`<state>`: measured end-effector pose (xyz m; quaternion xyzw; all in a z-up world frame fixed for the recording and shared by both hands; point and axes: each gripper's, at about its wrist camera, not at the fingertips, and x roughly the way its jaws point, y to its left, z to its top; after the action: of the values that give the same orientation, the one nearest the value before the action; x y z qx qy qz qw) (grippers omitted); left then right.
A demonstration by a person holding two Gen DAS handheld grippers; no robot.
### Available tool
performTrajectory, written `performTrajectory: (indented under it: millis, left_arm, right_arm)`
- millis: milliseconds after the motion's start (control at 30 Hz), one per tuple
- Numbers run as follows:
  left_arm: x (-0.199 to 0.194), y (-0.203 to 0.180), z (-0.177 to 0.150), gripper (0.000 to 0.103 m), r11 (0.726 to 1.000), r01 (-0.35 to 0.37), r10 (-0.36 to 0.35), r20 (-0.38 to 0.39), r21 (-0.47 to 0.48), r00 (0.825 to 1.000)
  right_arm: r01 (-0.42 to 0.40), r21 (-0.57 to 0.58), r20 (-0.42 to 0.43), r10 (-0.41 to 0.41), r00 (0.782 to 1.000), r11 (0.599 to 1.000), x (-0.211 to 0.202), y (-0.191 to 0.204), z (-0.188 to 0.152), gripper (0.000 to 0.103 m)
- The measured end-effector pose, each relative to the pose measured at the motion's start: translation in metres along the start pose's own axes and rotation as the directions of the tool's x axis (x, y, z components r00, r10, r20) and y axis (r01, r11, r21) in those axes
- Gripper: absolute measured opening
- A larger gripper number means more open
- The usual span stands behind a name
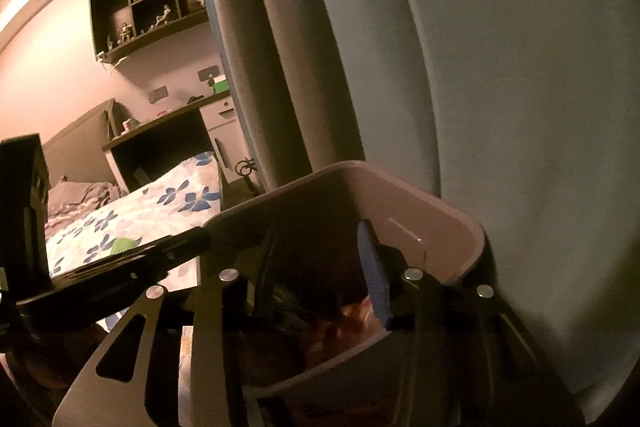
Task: Collect trash
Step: 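Open both tools to drop the two bags into the bin, then move both open tools back over the red cup and green mesh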
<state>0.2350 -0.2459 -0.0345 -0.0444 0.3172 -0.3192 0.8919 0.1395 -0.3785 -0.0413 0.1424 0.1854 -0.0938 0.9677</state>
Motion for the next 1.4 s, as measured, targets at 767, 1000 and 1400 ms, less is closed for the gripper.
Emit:
performTrajectory:
  millis: [767, 1000, 1400]
  left_arm:
    - [-0.135, 0.099, -0.039, 0.092, 0.889, -0.428, 0.445, 0.084, -0.164, 0.892]
    - [-0.204, 0.161, -0.06, 0.095, 0.778, -0.567, 0.608, 0.093, -0.271, 0.789]
    - [-0.288, 0.224, -0.085, 0.097, 0.615, -0.686, 0.767, 0.093, -0.389, 0.635]
  right_arm:
    - [-0.07, -0.099, 0.034, 0.074, 0.997, 0.993, -0.034, 0.051, -0.008, 0.088]
    - [-0.161, -0.173, -0.007, 0.162, 0.987, 0.972, -0.034, 0.1, -0.018, 0.089]
    - [-0.286, -0.262, -0.098, 0.269, 0.958, 0.922, -0.009, 0.194, -0.037, 0.089]
